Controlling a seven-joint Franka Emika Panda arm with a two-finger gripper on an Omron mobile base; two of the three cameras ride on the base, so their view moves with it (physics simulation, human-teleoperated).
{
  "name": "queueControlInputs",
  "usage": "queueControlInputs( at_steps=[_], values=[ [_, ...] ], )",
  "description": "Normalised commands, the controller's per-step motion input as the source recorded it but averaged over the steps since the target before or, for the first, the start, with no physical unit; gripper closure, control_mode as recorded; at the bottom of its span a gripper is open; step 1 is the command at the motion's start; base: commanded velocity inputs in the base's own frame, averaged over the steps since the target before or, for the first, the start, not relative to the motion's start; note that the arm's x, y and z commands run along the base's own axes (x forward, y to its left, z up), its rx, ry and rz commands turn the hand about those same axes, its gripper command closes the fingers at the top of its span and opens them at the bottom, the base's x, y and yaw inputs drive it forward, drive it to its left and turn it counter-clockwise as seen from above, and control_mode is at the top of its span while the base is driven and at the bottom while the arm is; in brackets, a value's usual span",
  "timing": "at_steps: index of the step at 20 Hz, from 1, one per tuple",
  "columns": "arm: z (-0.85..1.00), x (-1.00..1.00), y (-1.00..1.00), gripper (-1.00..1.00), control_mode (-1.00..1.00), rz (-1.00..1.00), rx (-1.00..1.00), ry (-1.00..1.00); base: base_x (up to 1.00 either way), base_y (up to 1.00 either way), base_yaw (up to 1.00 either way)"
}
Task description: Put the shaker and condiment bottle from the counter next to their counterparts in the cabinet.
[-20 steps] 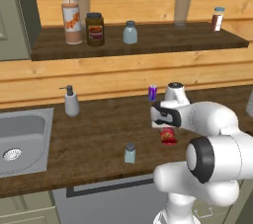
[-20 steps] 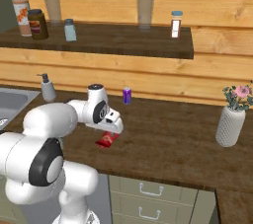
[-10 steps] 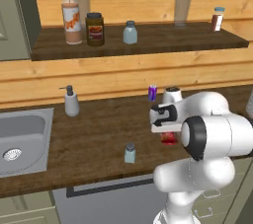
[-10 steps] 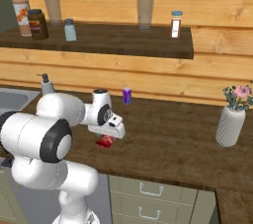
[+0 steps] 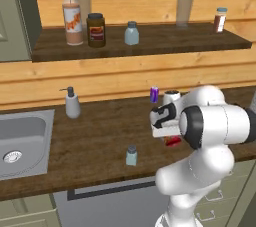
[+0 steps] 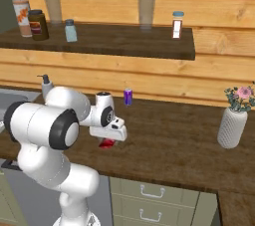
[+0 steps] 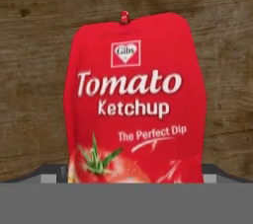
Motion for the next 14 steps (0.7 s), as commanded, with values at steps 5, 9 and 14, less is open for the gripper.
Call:
queueControlInputs(
  at_steps=[5, 9, 14],
  values=[
    [-0.39, 0.02, 0.01, 1.0, -1.0, 0.0, -0.01, 0.01, 0.0, 0.0, 0.0],
    [-0.01, -0.01, -0.01, 1.0, -1.0, 0.0, 0.0, 0.01, 0.0, 0.0, 0.0],
    [0.18, -0.26, -0.19, 1.0, -1.0, 0.0, 0.19, -0.08, 0.0, 0.0, 0.0]
  ],
)
